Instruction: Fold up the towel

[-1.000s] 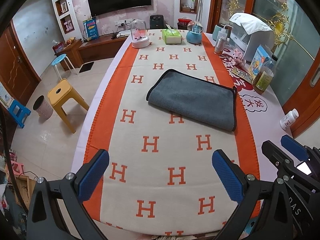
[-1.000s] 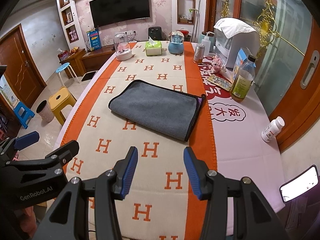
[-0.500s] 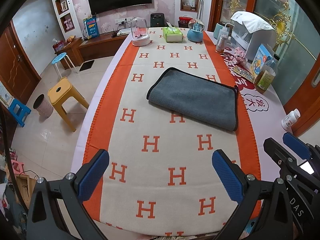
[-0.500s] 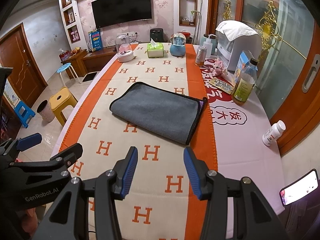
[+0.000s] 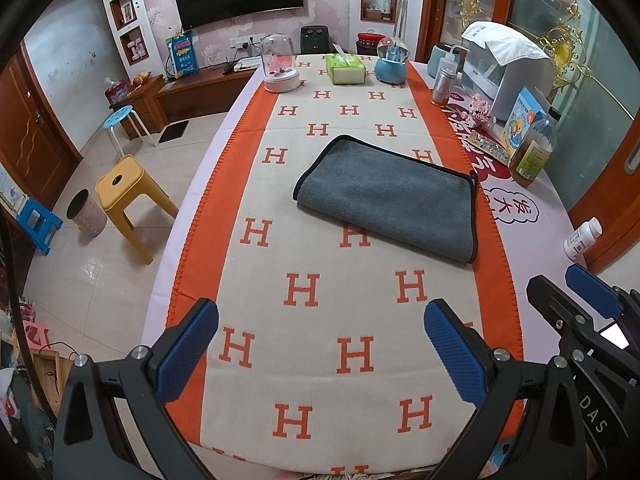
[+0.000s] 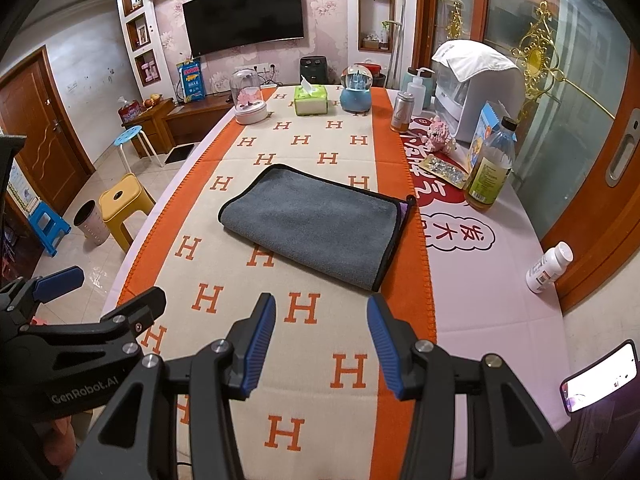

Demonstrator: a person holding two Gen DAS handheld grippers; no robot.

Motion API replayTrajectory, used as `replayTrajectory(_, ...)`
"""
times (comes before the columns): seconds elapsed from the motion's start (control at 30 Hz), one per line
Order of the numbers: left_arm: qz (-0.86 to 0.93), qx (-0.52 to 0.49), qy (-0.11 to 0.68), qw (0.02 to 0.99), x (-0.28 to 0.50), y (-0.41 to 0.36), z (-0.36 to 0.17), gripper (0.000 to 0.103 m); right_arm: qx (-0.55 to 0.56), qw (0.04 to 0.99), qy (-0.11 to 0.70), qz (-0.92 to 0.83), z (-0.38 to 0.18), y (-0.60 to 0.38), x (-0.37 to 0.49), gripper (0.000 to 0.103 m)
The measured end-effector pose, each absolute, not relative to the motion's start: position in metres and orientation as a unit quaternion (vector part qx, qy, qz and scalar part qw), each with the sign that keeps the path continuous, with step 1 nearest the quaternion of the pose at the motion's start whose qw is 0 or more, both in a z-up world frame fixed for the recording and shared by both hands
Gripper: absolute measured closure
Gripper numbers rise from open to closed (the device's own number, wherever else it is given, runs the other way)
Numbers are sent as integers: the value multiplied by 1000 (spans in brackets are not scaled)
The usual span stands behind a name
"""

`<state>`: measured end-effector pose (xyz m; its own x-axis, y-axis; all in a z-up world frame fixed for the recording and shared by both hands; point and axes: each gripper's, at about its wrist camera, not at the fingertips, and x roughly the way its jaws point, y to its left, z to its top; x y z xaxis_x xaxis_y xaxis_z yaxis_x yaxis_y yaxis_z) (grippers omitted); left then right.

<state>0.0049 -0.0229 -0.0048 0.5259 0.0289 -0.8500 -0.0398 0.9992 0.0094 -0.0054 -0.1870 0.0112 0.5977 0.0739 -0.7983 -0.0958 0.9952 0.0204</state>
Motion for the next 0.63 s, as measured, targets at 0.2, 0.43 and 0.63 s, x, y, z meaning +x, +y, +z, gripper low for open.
replayTrajectory(0.2,19,-5,487,873,6,-23,-5,1,-12,894,446,48,11,-187,-5,55)
replayTrajectory(0.43,15,-5,489,872,7,-22,-10,1,-12,894,446,47,11,-187,-6,55)
replayTrajectory(0.63,16,0,487,873,6,-22,-11,1,-12,894,446,48,11,-186,-6,55)
